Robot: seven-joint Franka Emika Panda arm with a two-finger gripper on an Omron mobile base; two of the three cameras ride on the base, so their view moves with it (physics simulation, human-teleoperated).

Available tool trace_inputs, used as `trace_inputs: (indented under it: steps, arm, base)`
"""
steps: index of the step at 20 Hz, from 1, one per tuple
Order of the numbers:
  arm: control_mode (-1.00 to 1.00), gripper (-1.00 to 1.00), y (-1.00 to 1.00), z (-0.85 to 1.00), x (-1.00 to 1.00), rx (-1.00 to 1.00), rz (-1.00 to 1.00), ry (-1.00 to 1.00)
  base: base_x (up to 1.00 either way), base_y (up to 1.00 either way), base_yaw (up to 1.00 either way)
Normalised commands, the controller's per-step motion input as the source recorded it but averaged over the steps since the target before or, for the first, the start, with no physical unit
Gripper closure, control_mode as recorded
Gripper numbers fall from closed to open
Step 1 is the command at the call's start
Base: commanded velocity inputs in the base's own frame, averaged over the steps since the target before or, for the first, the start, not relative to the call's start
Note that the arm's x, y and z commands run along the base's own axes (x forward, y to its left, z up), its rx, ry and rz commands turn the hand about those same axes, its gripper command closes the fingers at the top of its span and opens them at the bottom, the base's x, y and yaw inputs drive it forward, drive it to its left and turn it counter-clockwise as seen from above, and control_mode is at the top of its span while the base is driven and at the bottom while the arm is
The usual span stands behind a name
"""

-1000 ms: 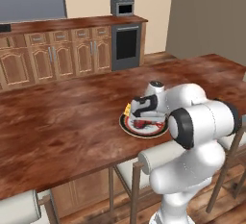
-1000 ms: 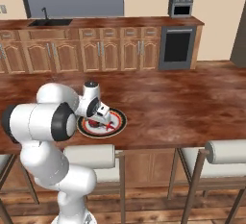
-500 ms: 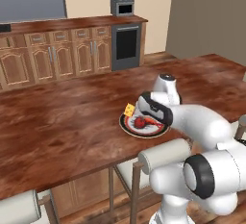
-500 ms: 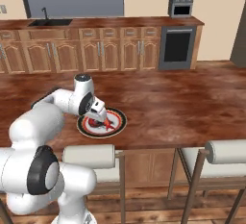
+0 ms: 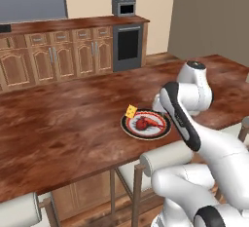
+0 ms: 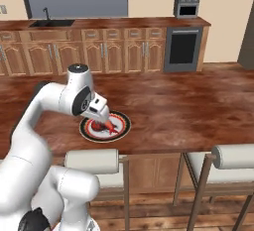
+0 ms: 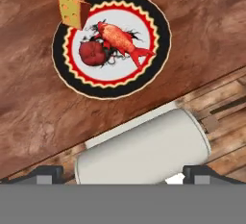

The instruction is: Take the cheese, fish, and bell pepper from the fridge and place them on the plate on the dining counter to create an appetizer plate.

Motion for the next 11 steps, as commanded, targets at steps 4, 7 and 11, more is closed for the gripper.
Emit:
trace_inputs:
  steps: [4, 7, 11]
  arm:
    - [-1.00, -1.00, -0.54, 0.46, -0.91, 0.00, -0.02, -0.01]
    - [-1.00, -1.00, -0.61, 0.35, -0.91, 0.00, -0.03, 0.00]
    - [-1.00, -1.00, -0.61, 0.30, -0.92, 0.00, -0.01, 0.00]
  base:
    - [0.00, 0.00, 0.00]
    - [0.00, 0.00, 0.00]
    - [0.00, 0.00, 0.00]
